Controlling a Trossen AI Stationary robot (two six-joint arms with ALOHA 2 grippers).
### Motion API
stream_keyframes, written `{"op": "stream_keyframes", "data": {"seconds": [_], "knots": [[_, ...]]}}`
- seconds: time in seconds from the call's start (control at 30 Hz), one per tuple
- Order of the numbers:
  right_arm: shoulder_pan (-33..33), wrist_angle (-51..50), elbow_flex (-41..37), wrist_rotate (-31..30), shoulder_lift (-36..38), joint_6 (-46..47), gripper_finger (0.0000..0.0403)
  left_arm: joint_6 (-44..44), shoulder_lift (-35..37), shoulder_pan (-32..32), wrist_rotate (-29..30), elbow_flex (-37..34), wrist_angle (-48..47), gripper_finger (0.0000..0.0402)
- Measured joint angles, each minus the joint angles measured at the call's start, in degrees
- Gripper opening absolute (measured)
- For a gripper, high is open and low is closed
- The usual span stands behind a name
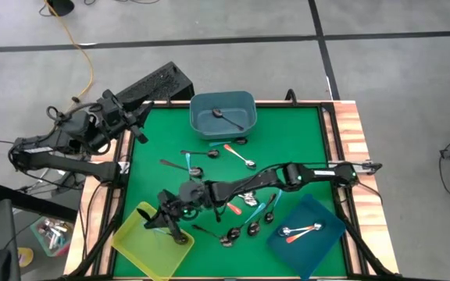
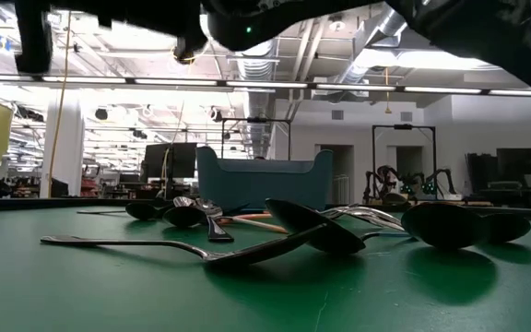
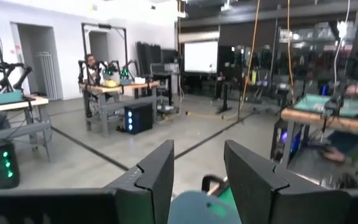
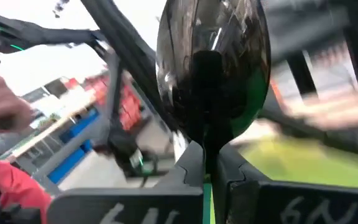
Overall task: Sort silverware by color (type)
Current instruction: Put the blue spoon into the yellow bin
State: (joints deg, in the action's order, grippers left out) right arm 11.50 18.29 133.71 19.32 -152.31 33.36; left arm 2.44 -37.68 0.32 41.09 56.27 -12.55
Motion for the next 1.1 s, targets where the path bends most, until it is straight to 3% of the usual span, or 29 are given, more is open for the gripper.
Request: {"op": "stream_keyframes", "data": {"seconds": [0.17,1.1], "knots": [[-0.01,-12.29,-0.02,0.24,0.0,-3.15,0.0011,-2.24,1.07,0.0,-0.08,0.0,-3.11,0.0126],[-0.03,-17.01,0.02,4.79,0.07,-5.36,0.0011,-6.78,3.33,0.0,0.05,0.0,-3.64,0.0126]]}}
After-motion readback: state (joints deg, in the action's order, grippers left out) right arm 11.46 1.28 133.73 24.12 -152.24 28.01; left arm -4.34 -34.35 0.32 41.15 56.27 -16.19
